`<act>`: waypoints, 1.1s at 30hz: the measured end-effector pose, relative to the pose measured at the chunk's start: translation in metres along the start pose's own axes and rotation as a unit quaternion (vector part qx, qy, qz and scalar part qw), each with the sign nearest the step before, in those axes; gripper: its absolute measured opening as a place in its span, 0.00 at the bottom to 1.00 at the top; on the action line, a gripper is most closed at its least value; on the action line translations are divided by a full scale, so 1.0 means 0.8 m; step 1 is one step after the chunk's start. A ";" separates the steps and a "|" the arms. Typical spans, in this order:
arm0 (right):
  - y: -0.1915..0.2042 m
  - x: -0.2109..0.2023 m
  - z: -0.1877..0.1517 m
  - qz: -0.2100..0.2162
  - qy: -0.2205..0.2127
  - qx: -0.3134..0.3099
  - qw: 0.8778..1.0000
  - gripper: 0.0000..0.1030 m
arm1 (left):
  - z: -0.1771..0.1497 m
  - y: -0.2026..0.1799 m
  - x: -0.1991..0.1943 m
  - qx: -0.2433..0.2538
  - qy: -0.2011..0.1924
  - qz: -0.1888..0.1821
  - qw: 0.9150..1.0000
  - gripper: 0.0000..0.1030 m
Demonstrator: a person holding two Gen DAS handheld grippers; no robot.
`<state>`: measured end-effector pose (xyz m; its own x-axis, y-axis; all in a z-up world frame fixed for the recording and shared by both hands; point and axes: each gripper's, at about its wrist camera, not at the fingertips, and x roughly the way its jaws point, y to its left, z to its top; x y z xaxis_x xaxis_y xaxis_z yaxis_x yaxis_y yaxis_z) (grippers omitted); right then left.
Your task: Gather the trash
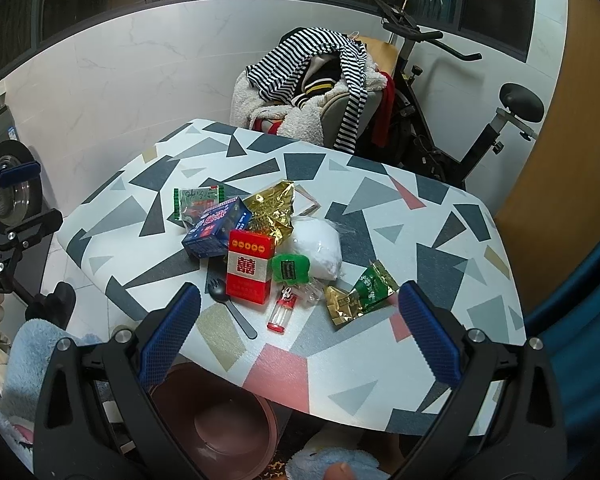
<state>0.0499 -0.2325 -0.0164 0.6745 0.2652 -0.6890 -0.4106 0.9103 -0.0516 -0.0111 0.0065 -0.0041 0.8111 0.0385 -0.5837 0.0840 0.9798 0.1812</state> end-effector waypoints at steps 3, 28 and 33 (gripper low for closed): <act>0.000 0.000 0.000 -0.001 0.000 0.000 1.000 0.95 | -0.001 -0.001 0.000 0.000 -0.001 -0.001 1.000 0.95; -0.063 0.036 -0.047 0.006 0.021 0.055 0.998 0.95 | -0.021 0.029 0.032 -0.083 0.021 -0.077 0.993 0.95; -0.083 0.075 -0.070 -0.008 0.077 0.080 0.994 0.95 | -0.034 0.033 0.063 -0.072 0.034 -0.067 0.995 0.95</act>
<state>0.0832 -0.2951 -0.0946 0.5730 0.2099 -0.7922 -0.2896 0.9561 0.0439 0.0163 0.0397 -0.0499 0.7573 -0.0865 -0.6473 0.1008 0.9948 -0.0150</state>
